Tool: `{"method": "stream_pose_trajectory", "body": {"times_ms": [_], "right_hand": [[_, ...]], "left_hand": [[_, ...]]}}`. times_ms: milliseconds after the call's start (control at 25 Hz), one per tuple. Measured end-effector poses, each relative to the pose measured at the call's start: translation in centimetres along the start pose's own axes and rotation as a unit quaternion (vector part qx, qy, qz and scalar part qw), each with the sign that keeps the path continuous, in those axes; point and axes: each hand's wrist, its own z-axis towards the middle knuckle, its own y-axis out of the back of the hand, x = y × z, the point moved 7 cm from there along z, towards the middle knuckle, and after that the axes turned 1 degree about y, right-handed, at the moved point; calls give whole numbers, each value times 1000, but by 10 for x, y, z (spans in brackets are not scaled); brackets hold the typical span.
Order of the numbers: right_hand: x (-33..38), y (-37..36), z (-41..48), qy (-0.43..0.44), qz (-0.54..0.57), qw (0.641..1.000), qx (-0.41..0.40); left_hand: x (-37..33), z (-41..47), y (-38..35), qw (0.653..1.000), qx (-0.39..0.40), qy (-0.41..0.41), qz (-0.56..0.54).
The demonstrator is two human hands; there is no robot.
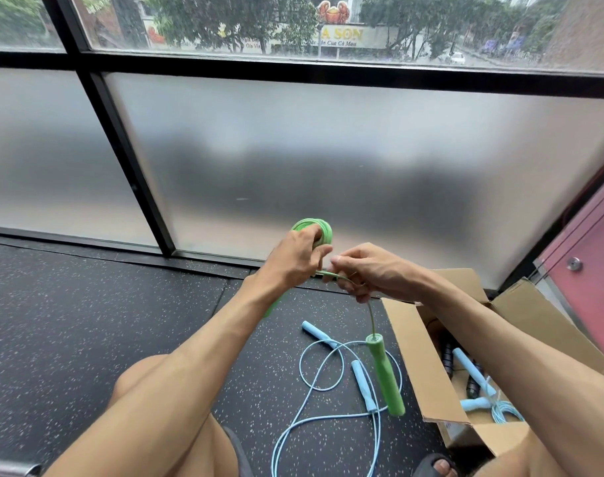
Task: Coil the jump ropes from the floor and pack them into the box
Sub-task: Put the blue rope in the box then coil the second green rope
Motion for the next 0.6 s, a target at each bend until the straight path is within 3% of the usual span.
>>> {"method": "stream_pose_trajectory", "body": {"times_ms": [120, 200, 280, 440, 600], "right_hand": [[5, 14, 0, 23, -36, 998, -54], [5, 22, 1, 23, -68, 994, -84], [7, 28, 2, 35, -79, 990, -113], [12, 43, 1, 73, -63, 978, -186], [3, 47, 4, 75, -24, 976, -205]], "left_hand": [[-1, -11, -31, 972, 212, 70, -68], [-3, -19, -41, 935, 280, 140, -169], [-7, -22, -41, 907, 287, 175, -255], [-17, -25, -25, 854, 297, 159, -396], [-24, -20, -13, 743, 275, 170, -586]]}}
